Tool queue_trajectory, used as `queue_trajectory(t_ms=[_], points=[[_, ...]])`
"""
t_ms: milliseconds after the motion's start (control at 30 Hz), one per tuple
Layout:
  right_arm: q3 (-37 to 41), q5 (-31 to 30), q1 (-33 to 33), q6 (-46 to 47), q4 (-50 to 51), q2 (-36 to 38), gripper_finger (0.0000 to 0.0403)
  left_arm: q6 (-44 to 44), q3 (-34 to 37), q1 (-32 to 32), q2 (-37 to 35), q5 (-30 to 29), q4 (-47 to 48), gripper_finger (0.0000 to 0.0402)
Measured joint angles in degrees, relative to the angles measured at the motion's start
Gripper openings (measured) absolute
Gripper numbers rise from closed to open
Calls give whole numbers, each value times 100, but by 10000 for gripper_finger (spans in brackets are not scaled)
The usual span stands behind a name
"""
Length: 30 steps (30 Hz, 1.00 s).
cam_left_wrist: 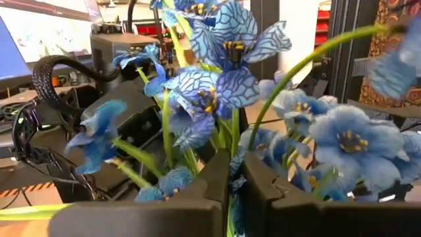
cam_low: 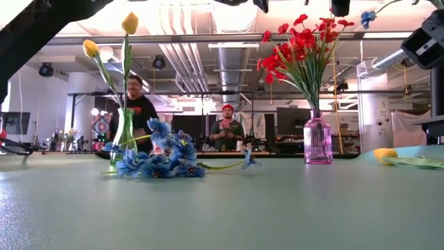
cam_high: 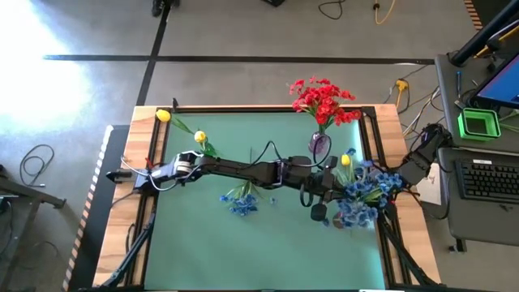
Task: Sort flowers into vase by color
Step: Put the right blue flower into the red vase
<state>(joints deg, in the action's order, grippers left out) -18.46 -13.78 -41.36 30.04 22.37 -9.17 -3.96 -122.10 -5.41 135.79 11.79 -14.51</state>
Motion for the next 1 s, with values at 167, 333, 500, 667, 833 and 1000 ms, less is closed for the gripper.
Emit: queue_trajectory(t_ms=[167, 333, 500, 667, 833, 1000], points=[[0, 324, 0, 563, 0, 0, 178, -3, 2, 0, 0, 136, 72, 10], [0, 524, 0, 1049, -2, 0, 178, -146, 4, 0, -2, 138, 230, 11], [0, 418, 0, 1361, -12, 0, 178, -154, 7, 0, -2, 138, 244, 11], [0, 370, 0, 1747, -11, 0, 178, -154, 7, -8, -2, 323, 260, 11], [0, 456, 0, 2293, 65, -1, 178, -154, 9, -15, -2, 376, 270, 11], [0, 534, 0, 2754, 168, -2, 178, -154, 11, -18, -4, 382, 370, 11]])
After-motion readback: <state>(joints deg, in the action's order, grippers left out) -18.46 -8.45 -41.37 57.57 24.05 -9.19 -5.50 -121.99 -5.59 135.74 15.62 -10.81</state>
